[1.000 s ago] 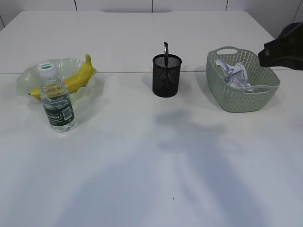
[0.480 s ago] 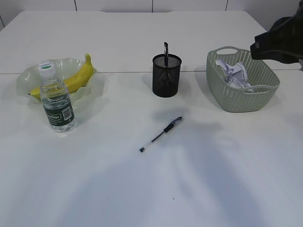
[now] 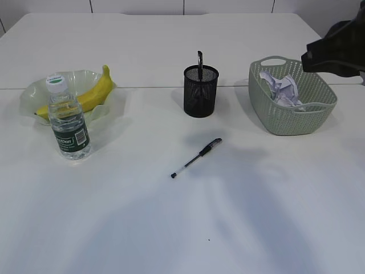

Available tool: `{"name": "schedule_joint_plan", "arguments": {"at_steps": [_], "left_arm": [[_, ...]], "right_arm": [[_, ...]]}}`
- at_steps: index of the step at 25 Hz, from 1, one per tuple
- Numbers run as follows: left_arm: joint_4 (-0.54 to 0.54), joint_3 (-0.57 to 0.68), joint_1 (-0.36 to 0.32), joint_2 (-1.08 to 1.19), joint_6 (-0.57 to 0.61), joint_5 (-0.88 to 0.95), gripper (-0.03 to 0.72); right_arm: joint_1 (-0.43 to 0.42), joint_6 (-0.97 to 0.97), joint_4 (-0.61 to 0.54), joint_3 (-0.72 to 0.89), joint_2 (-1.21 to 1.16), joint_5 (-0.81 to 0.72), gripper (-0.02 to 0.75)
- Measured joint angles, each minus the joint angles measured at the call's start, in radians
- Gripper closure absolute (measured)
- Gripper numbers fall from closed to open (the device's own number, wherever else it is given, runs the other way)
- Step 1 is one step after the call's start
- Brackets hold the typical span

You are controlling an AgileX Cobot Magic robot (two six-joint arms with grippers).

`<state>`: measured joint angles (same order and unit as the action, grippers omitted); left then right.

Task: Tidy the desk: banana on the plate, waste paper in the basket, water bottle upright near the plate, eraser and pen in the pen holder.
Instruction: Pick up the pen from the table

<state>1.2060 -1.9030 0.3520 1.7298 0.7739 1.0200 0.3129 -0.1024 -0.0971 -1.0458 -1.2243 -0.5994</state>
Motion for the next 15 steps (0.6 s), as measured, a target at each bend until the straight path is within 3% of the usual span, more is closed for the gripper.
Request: {"name": "schedule_joint_plan", "arguments": {"at_steps": [15], "left_arm": [[0.000, 0.000, 0.000, 0.000, 0.000, 0.000, 0.699]], "right_arm": [[0.000, 0.000, -0.001, 0.000, 0.000, -0.023, 0.668]]}}
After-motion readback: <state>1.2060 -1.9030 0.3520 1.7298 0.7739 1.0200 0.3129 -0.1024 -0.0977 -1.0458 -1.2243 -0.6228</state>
